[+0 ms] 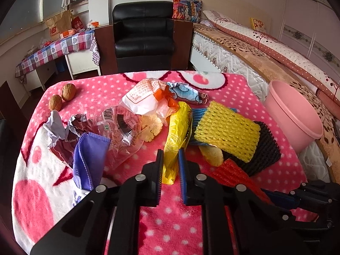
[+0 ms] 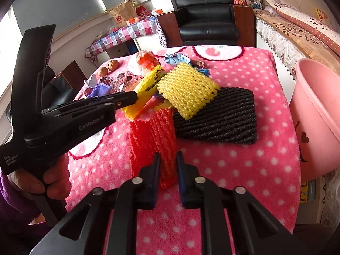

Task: Collect trash
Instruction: 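Close left tool on yellow bag while right tool grasps red mesh sleeve, then lift and carry both held items over the pink bucket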

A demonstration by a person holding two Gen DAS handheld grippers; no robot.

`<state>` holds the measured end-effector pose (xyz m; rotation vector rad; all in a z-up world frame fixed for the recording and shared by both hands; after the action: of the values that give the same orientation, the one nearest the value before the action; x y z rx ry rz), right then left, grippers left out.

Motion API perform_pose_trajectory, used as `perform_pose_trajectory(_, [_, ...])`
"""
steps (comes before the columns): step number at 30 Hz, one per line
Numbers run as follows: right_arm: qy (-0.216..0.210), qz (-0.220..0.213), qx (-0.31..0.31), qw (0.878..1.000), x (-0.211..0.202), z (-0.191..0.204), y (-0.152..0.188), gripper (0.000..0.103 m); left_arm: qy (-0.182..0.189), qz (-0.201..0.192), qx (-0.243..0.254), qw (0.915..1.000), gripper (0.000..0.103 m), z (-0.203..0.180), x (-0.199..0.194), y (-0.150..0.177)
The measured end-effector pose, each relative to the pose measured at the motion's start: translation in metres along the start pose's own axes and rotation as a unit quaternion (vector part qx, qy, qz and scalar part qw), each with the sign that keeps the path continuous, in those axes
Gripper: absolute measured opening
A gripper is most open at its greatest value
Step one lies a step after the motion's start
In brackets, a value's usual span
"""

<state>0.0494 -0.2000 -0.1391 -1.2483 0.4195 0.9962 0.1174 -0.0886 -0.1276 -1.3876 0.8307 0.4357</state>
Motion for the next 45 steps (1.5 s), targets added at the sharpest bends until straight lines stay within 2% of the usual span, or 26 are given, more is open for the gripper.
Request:
perform_pose_trajectory(4, [-0.008, -0.014, -0.005, 1.000, -0.008, 0.003, -0.001, 0.011, -0.002, -0.015, -0.009, 0.9998, 0.007, 0.004, -0.012, -0.002])
perform_pose_trajectory(15, [-0.021, -0.063, -0.015, 0.998, -0.038, 0.016, -0.008, 0.011, -0.015, -0.067, -0.020, 0.9974, 0.006, 0.009, -0.053, -0.011])
perform_pose_trajectory(26, [-0.005, -0.112, -0.023, 0.993, -0.068, 0.013, -0.029, 0.011, 0.021, -0.116, -0.035, 0.9924, 0.006, 0.005, -0.094, -0.024])
perform_pose_trajectory(34, [0.020, -0.168, -0.013, 0.986, -0.106, -0.008, -0.077, 0.011, 0.030, -0.174, -0.018, 0.9842, 0.006, -0.006, -0.124, -0.059])
perform_pose_trajectory(45, [0.068, -0.214, -0.015, 0.974, -0.147, -0.005, -0.119, 0.011, 0.097, -0.220, -0.002, 0.9706, 0.006, -0.022, -0.158, -0.090])
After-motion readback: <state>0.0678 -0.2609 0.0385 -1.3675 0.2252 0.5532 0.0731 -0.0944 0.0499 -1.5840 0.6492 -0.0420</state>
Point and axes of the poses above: each gripper's, at about its wrist camera, not at the fingertips, and x roughly the way its jaws point, z to its left, y to its underside, the point moved 8 cm from there along x, roughly the way its jaws point, and after that the axes turned 2 degrees about -y, right-handed, at the moved point
